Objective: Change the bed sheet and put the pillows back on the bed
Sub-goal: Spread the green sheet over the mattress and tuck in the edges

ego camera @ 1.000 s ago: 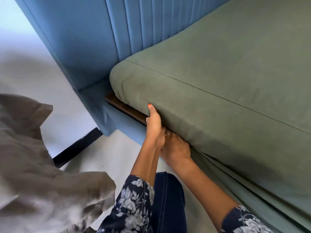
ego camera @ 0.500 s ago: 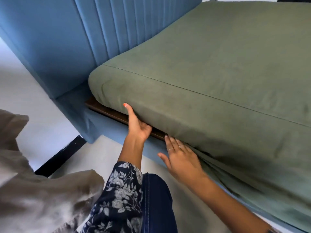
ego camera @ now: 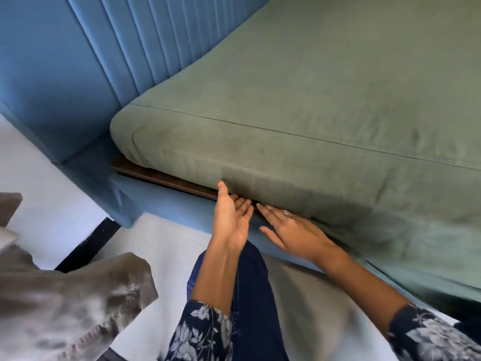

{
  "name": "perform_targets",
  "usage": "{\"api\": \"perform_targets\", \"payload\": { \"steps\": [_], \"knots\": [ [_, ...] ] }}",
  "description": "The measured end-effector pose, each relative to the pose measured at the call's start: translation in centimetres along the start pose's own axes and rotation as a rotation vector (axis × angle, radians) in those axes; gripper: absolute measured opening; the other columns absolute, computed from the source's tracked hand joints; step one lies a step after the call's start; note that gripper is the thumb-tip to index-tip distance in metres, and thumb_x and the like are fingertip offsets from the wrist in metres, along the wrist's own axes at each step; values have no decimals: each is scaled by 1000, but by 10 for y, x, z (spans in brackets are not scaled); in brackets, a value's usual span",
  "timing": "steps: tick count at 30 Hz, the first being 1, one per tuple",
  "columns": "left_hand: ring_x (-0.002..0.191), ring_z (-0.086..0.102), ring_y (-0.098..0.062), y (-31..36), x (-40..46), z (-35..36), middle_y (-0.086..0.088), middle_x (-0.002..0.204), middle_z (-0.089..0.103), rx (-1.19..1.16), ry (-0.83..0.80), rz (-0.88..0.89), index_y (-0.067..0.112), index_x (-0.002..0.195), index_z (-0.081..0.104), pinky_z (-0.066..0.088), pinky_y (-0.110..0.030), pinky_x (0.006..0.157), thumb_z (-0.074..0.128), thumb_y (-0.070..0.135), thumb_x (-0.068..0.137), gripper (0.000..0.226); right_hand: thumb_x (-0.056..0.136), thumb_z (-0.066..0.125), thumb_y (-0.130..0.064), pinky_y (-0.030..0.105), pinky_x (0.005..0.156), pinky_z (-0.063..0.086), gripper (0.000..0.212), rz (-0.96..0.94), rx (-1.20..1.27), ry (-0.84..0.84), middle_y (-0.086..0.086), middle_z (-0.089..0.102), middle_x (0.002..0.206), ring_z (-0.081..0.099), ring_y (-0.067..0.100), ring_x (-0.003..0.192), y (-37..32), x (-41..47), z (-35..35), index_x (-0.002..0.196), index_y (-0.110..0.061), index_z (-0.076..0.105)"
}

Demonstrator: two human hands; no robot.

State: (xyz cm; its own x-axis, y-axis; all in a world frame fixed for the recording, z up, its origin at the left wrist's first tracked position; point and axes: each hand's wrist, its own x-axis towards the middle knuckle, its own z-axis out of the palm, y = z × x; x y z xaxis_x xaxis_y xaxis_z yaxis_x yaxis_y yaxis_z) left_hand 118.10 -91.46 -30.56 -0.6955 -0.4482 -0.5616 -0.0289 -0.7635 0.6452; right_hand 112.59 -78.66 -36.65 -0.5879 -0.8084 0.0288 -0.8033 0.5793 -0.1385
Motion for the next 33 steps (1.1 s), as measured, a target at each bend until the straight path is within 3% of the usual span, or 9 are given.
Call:
{"api": "perform_targets", "payload": {
  "steps": [3,7,11,13,18,22,26,30,33],
  "knots": [
    [131,45,-31,-20,-10,3,-25,142,43,-70,-60,-61,-7,144,30,36,-36,110,33,61,95,83,101,5,-50,28,82,54,76,113,2,116,6,68,117,67,16,104,-1,-30,-1,124,-7,63],
    [138,37,-31,-33,-6,11,-22,149,35,-117,-90,-65,-4,148,22,31,-38,113,36,71,88,97,95,9,-65,30,75,56,83,354,13,123,6,72,108,70,19,94,-6,-54,6,119,-10,67],
    [128,49,-29,-37,7,25,-15,140,49,-119,-189,-77,8,148,32,37,-41,111,37,79,81,98,77,-10,-80,36,62,54,108,484,50,59,10,72,89,69,30,81,10,-30,-8,100,-11,70],
    [127,50,-29,-39,10,25,-13,141,49,-50,-199,-73,14,148,32,40,-41,107,33,82,79,98,74,-14,-80,35,70,52,111,416,-18,119,9,71,96,68,28,91,18,-30,-9,106,-12,67],
    [136,40,-30,-41,4,20,-19,149,37,-28,-173,-106,6,152,19,38,-40,106,34,81,79,106,97,10,-57,28,109,32,67,78,85,22,0,42,148,41,17,135,46,-59,-17,149,-20,29],
    [141,33,-26,-64,-13,30,-13,150,35,-225,-132,-90,2,150,18,27,-39,116,38,72,85,98,102,5,-46,27,83,53,69,155,-62,173,2,66,122,66,16,106,50,-95,-8,131,-11,57],
    [138,37,-24,-77,-11,33,-12,150,37,-269,-144,-81,3,149,23,28,-40,116,40,71,85,95,101,14,-51,31,80,54,71,411,-179,280,8,72,101,69,23,91,37,-119,4,115,-8,68],
    [137,40,-23,-74,-11,35,-12,149,39,-123,-148,-74,6,148,29,33,-36,113,40,66,89,85,94,9,-66,27,44,48,84,583,-186,276,6,63,54,63,28,49,52,-90,-4,68,-14,69],
    [136,41,-25,-76,-22,37,-18,151,33,28,-92,-57,3,150,19,36,-35,110,40,62,91,86,94,4,-66,27,55,52,85,476,-161,200,4,69,69,68,24,62,65,-103,-7,87,-15,72]
  ]
}}
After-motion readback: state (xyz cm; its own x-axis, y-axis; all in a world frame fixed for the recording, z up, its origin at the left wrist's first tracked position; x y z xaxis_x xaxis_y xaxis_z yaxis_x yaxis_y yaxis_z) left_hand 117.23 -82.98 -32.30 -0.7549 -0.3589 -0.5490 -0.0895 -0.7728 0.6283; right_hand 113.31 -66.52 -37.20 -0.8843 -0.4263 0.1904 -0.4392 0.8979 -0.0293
